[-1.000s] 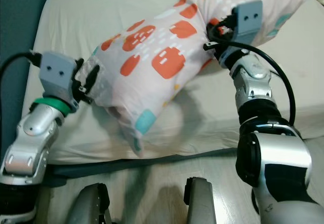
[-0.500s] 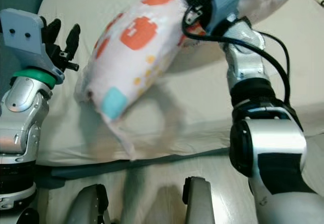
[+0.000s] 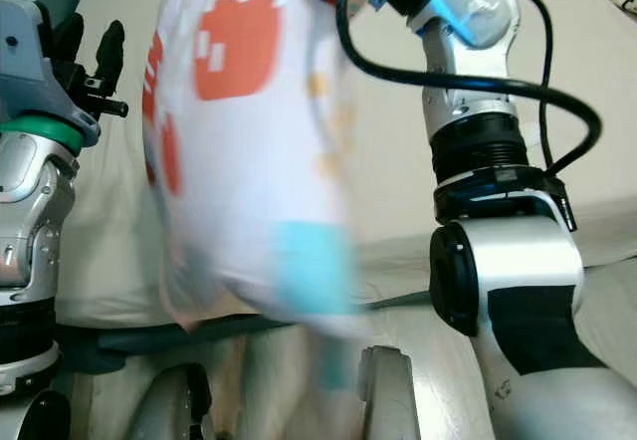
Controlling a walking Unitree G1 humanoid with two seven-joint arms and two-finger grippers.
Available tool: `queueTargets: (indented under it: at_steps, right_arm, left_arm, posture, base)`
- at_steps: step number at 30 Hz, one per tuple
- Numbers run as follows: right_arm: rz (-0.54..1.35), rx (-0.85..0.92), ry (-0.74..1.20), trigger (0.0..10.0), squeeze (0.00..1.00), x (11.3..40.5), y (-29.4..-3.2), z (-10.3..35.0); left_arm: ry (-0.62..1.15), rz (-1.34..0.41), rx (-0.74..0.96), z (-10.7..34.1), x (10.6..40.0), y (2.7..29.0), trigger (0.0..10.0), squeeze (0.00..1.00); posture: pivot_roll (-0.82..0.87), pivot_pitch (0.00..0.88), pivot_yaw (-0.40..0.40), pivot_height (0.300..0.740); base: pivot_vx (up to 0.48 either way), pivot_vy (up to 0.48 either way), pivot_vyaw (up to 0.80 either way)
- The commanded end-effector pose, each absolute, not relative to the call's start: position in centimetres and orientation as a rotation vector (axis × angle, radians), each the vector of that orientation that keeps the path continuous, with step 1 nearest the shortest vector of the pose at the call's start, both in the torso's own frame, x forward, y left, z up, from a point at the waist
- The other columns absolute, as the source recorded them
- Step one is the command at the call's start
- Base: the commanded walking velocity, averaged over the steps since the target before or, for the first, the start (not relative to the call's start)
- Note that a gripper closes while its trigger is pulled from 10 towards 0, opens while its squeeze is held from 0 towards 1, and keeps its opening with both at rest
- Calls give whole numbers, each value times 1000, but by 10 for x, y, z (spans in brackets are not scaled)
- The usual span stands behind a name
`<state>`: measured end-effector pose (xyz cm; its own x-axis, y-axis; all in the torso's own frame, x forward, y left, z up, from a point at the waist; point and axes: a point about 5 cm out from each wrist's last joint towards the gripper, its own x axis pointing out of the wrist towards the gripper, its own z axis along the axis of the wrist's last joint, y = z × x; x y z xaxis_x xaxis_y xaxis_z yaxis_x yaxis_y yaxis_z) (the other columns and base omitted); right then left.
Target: Clean up the room
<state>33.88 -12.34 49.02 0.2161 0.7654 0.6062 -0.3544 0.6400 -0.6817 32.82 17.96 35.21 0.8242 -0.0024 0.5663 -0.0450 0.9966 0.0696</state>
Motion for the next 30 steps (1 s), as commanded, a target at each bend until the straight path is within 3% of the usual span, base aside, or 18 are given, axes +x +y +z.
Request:
queueTargets:
  at_steps: [1, 8, 9, 15, 20, 26, 30]
  right_arm:
    - [716, -387, -1073, 0, 0, 344, -140, 495]
    - [470, -334, -739, 0, 0, 389, -163, 429]
    - [403, -311, -620, 0, 0, 401, -171, 400]
    - [310, -233, -395, 0, 0, 416, -183, 340]
    - [175, -108, -288, 0, 0, 419, -201, 307]
    - [23, -93, -288, 0, 0, 418, -219, 305]
    - [58, -94, -329, 0, 0, 418, -212, 313]
  left_arm:
    - [-587, 62, 29, 352, 328, 187, 10000, 0]
    - [-565, 73, 51, 344, 327, 182, 10000, 0]
    - [-550, 76, 67, 340, 328, 181, 10000, 0]
    - [-523, 90, 79, 336, 328, 182, 10000, 0]
    - [-519, 87, 87, 336, 326, 182, 10000, 0]
    - [-529, 92, 109, 336, 324, 184, 10000, 0]
    - [-714, 94, 261, 360, 310, 181, 10000, 0]
  posture:
    - [-25, 176, 133, 530]
    - [-5, 177, 128, 530]
    - [0, 176, 130, 530]
    - [17, 180, 131, 530]
    - [25, 182, 133, 530]
    - [13, 185, 137, 530]
    - [19, 193, 128, 530]
  base:
    - [0, 0, 0]
    - [0, 0, 0]
    - [0, 0, 0]
    - [0, 0, 0]
    - [0, 0, 0]
    - [0, 0, 0]
    - [0, 0, 0]
